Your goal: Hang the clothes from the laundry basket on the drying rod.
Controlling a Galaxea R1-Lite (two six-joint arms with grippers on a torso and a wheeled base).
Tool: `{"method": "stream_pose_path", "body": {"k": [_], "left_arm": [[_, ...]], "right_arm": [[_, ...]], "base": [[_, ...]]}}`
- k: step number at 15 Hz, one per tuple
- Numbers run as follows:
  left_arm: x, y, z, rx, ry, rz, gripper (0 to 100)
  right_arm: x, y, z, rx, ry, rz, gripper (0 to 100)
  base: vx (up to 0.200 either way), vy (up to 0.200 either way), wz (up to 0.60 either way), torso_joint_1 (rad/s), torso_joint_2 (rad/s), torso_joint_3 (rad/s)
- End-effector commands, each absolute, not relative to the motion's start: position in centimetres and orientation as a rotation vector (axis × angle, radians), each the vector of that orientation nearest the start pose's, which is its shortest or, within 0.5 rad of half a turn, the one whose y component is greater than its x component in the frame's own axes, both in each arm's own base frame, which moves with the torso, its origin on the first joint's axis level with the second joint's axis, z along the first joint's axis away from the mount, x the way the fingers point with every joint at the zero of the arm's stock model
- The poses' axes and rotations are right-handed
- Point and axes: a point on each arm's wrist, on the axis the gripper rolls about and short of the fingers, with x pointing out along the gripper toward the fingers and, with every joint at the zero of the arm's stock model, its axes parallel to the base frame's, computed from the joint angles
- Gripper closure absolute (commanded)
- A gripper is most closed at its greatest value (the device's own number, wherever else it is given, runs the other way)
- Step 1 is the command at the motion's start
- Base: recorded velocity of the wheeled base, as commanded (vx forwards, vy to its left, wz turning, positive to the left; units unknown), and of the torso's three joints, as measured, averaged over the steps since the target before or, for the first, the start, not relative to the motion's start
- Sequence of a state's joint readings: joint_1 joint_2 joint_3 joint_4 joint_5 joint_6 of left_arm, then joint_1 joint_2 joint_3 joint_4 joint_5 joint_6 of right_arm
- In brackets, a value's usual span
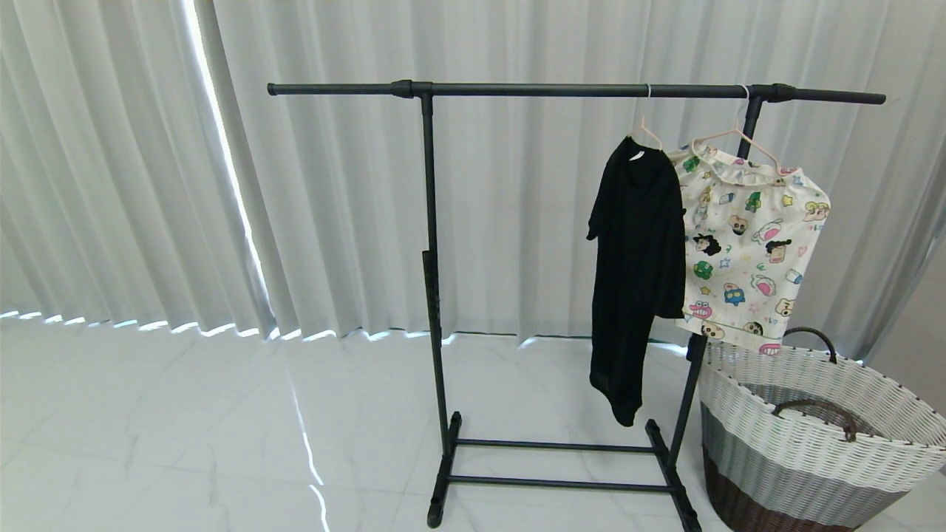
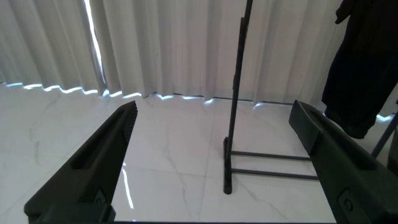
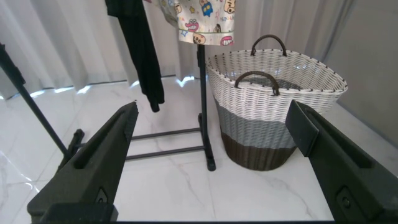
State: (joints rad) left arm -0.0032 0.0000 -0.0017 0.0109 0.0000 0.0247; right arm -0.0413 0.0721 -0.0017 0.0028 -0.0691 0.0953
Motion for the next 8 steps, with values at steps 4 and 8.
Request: {"method": "stream_pose_path", "body": {"k": [4,8], "left_arm": [[-2.29,0.01,7.48,0.025,0.009,-0.003,0],[-2.29,0.01,7.48,0.025,0.009,-0.003,0]], "right_arm": [[-1.74,-0.08,7.71,0.094,0.07,-0.114,0],[-1.74,-0.08,7.71,0.094,0.07,-0.114,0]], "base": [[0.0,0.0,0.0,0.0,0.0,0.0],[0.0,0.0,0.0,0.0,0.0,0.0]]}}
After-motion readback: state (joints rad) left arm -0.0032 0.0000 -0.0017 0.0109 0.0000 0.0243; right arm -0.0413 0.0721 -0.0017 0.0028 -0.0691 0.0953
